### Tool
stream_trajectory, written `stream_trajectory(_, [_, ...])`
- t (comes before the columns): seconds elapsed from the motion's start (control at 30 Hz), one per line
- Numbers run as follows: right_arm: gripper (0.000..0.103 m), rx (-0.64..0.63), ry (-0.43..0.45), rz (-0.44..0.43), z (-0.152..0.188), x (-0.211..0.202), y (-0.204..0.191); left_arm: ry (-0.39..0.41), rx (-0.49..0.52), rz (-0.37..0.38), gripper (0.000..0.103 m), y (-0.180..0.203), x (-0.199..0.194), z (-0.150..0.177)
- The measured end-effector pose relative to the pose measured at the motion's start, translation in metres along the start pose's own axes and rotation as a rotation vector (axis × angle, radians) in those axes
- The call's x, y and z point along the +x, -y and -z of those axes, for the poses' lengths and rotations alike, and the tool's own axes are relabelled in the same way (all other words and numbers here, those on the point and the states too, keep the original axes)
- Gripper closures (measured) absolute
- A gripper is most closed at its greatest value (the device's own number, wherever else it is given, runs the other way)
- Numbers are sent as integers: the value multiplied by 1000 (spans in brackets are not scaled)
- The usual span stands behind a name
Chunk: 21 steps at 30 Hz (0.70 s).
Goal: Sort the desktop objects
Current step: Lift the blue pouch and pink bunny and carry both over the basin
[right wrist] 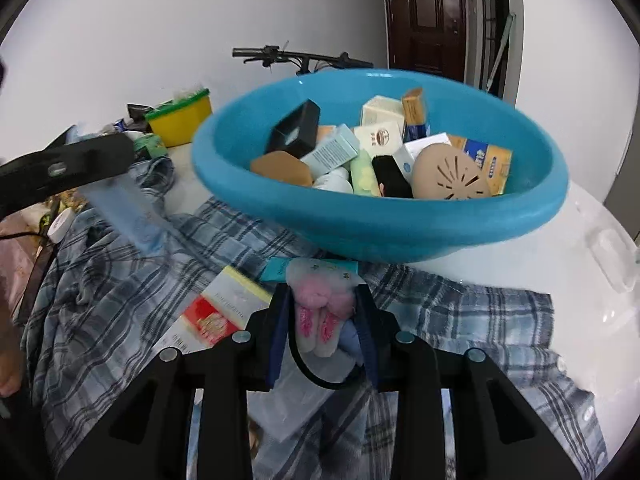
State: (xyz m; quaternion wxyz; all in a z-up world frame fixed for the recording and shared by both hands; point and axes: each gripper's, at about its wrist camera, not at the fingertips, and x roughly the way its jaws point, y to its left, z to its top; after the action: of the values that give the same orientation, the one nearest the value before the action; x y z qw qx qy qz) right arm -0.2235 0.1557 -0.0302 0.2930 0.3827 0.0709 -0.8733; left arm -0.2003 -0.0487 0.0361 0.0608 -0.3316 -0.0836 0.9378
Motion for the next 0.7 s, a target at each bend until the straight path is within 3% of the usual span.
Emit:
stream_trajectory(0.27, [72, 46, 94, -19, 13, -56, 1, -2, 1, 7, 57, -1, -1, 0])
stream_trajectory(0.7, [72, -4, 270, -32, -47, -99, -3, 21, 38, -19, 57, 8, -1, 0])
